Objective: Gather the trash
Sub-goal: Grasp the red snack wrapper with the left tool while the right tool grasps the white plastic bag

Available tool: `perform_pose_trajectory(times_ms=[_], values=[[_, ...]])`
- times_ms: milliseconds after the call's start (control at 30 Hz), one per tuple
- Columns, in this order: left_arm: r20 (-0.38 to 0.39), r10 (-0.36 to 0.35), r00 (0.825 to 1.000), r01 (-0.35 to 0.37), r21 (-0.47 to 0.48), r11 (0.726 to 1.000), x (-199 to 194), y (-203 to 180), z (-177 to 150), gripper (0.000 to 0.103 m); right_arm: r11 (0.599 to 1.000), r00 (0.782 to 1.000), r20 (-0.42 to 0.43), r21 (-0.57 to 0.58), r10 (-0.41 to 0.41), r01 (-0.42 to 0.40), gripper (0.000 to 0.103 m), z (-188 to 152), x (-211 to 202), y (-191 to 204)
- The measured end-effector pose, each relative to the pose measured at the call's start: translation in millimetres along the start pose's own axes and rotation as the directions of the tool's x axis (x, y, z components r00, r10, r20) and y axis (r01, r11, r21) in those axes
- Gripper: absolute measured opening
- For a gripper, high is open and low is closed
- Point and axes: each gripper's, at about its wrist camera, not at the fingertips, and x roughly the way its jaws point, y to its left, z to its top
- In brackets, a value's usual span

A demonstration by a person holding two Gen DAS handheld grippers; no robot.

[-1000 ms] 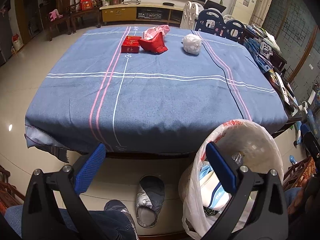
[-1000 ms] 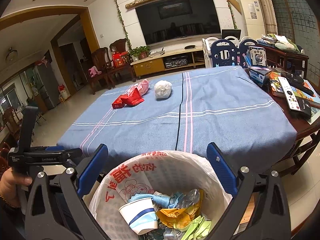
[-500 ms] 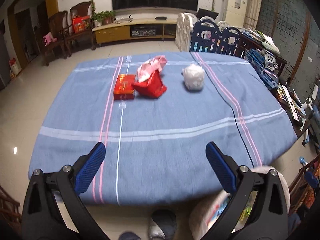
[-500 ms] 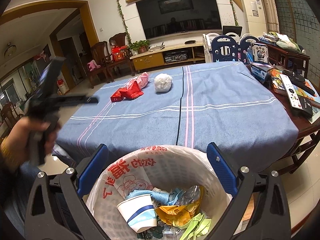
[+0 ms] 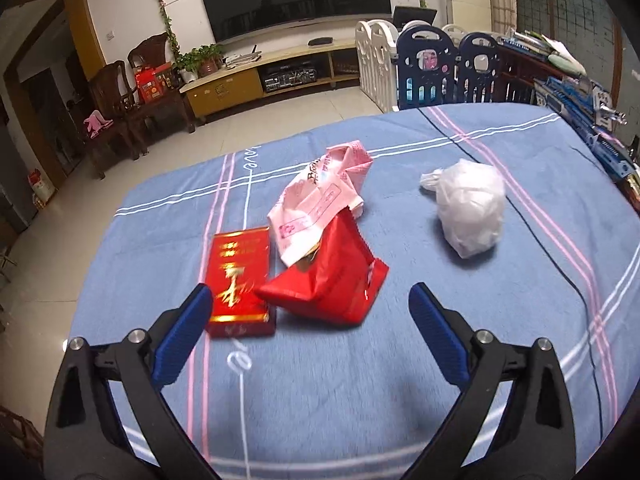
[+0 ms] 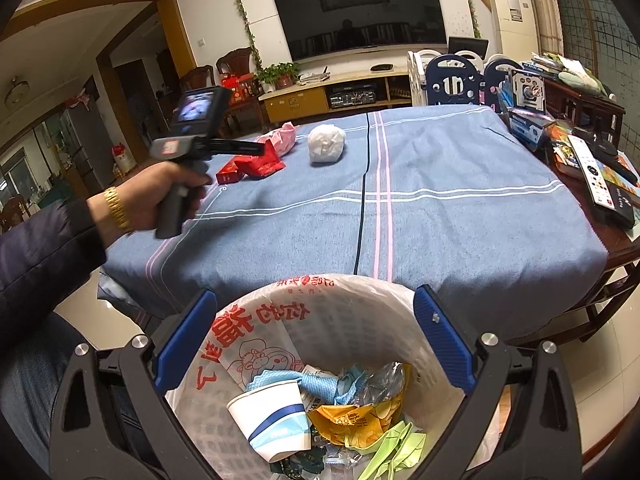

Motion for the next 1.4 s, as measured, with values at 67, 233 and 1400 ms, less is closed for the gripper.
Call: perform_pose_trajectory(times_ms=[67, 233, 1400], values=[[-0.037, -0.034, 0.999, 0.034, 0.002, 0.999, 16.9, -2.9, 4.1, 0.067, 1.000, 1.000, -0.008, 0.006, 0.003, -0.003, 0.097, -0.2, 3.3, -1.5], [-0.080, -0.136, 0.987, 0.136, -0.008, 0.991, 25.3, 1.5, -4.3, 0.012, 1.000, 1.000, -0.027, 0.020, 0.015, -0.015, 0.097, -0.3, 11.6, -3.4], [0.109, -0.226, 0.968, 0.250, -0.335, 0.908, -190.0, 105.5, -83.5, 0.005, 0.939, 0.902, -0.265, -0.134, -0.342, 0.317, 0.058, 215.7, 354.0, 18.1]])
